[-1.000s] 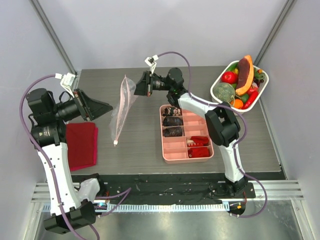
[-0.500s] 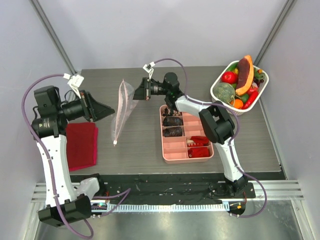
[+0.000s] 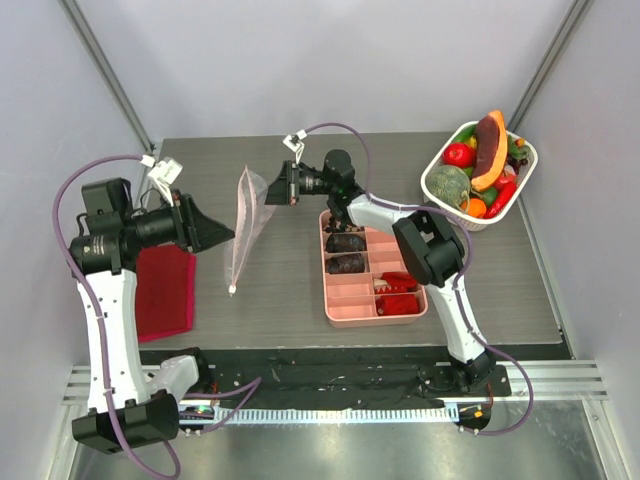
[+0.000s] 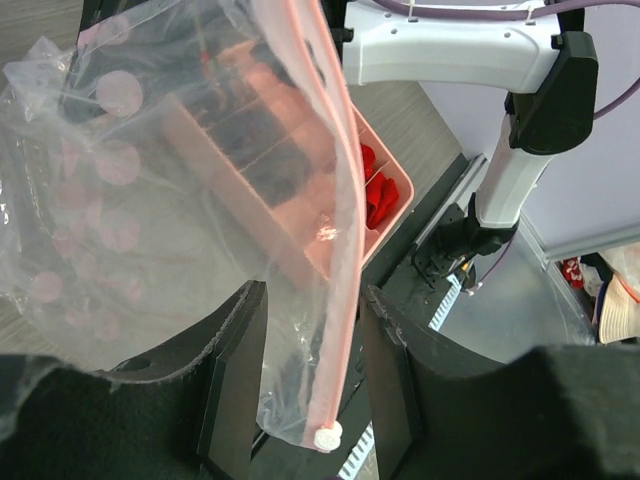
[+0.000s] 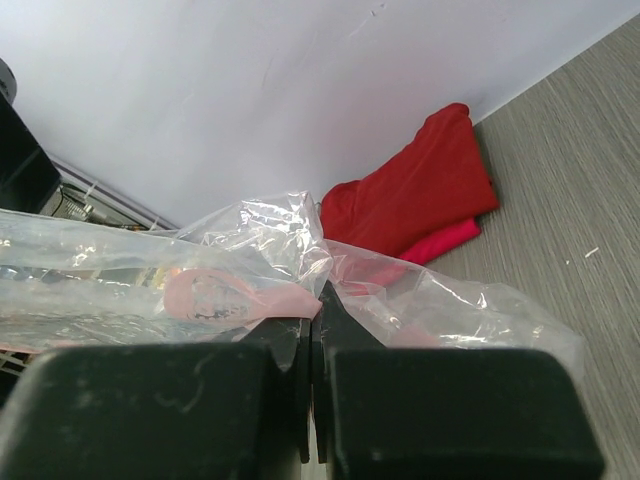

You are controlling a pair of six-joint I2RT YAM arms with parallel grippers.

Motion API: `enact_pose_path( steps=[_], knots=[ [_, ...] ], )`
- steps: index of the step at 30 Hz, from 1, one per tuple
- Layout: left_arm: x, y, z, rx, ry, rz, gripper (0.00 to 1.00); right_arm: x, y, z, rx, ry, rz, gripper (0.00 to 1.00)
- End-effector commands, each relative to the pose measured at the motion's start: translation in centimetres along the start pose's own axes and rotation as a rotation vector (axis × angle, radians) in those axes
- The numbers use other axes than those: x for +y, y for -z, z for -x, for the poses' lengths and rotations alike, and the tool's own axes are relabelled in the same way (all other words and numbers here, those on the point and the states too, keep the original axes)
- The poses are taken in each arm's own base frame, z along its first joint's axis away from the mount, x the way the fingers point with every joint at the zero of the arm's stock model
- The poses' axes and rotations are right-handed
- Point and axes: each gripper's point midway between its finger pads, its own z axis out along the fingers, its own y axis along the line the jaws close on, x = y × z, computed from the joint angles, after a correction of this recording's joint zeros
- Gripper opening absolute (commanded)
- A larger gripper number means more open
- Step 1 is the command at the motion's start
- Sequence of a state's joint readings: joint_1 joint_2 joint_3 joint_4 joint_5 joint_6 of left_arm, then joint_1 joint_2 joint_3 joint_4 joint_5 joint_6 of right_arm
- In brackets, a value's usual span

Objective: Place the food in the zip-top bag and seal the zipper
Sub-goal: Open the zipper of the food storage bag at the center of the board.

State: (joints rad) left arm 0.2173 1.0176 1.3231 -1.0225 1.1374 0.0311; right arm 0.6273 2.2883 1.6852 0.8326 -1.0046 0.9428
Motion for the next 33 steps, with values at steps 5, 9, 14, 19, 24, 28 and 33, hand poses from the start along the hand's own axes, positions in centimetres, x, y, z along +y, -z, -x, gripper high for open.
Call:
enact_pose_path(
  steps=[5,9,14,19,24,28,33],
  knots=[
    [-0.9,0.3,1.2,-0.015,-0.050,-0.010,0.47,0.1,-0.6,0.5,-0.008,0.064,0.019,0.01],
    [0.1,-0.1,0.4,0.020,-0.046,0.011,0.47,0.2,-0.7,0.7,-0.012,0.066,0.020,0.01],
    [0.8,-1.8,-0.8,0.074,-0.092,0.032,0.47,0.0,-0.8,0.4,-0.010,0.056,0.017,0.01],
    [0.8,-2.7,-1.2,0.089,-0.081,0.023,0.37,0.1,-0.9,0.3,-0.009,0.054,0.020,0.01],
    [0.1,-2.7,-1.1,0.079,-0.069,-0.005,0.19,0.2,-1.2,0.3,-0.010,0.063,0.026,0.01],
    [0.6,-2.9,-1.6,0.065,-0.015,0.018,0.05,1.1,-2.3,0.5,-0.007,0.082,0.039,0.01],
    [1.7,-2.2,-1.1,0.031,0.055,0.135,0.00,0.4,-2.8,0.5,0.015,0.097,-0.034,0.82]
  ],
)
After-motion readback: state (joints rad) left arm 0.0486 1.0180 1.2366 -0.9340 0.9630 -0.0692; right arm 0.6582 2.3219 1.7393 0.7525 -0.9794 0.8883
